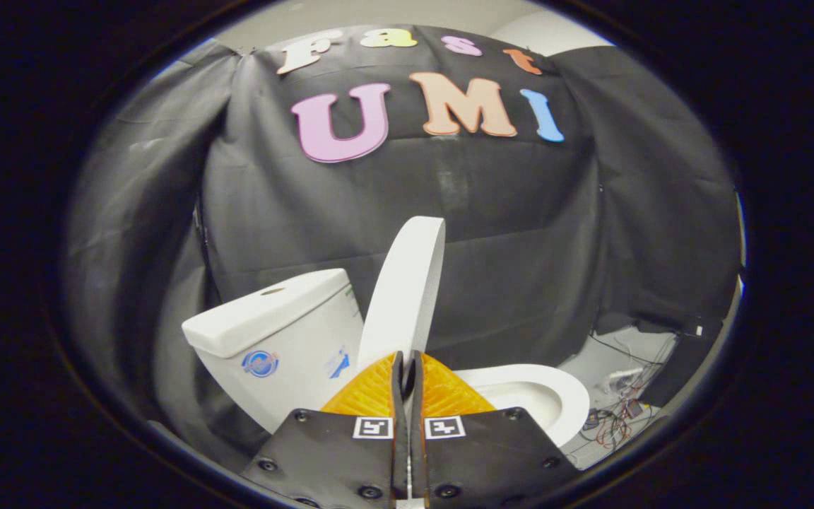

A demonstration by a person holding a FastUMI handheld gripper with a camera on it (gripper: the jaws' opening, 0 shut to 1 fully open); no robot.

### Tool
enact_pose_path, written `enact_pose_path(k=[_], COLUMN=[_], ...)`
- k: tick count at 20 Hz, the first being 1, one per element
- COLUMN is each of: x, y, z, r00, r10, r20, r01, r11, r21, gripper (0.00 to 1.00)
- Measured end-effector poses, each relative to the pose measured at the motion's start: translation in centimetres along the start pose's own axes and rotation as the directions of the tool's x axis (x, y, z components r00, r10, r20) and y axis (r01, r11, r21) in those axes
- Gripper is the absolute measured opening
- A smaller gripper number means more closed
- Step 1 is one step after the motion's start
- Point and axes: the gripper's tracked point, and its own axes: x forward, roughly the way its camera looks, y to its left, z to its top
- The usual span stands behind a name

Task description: Open the toilet lid.

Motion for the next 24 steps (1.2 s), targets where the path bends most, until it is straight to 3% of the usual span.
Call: enact_pose_path(k=[7,24], x=[0.9,2.6], y=[4.7,11.5], z=[0.5,-0.3], r00=[0.994,0.955], r10=[0.105,0.297], r20=[-0.011,-0.023], r01=[-0.105,-0.298], r11=[0.987,0.946], r21=[-0.121,-0.130], gripper=[0.02,0.02])
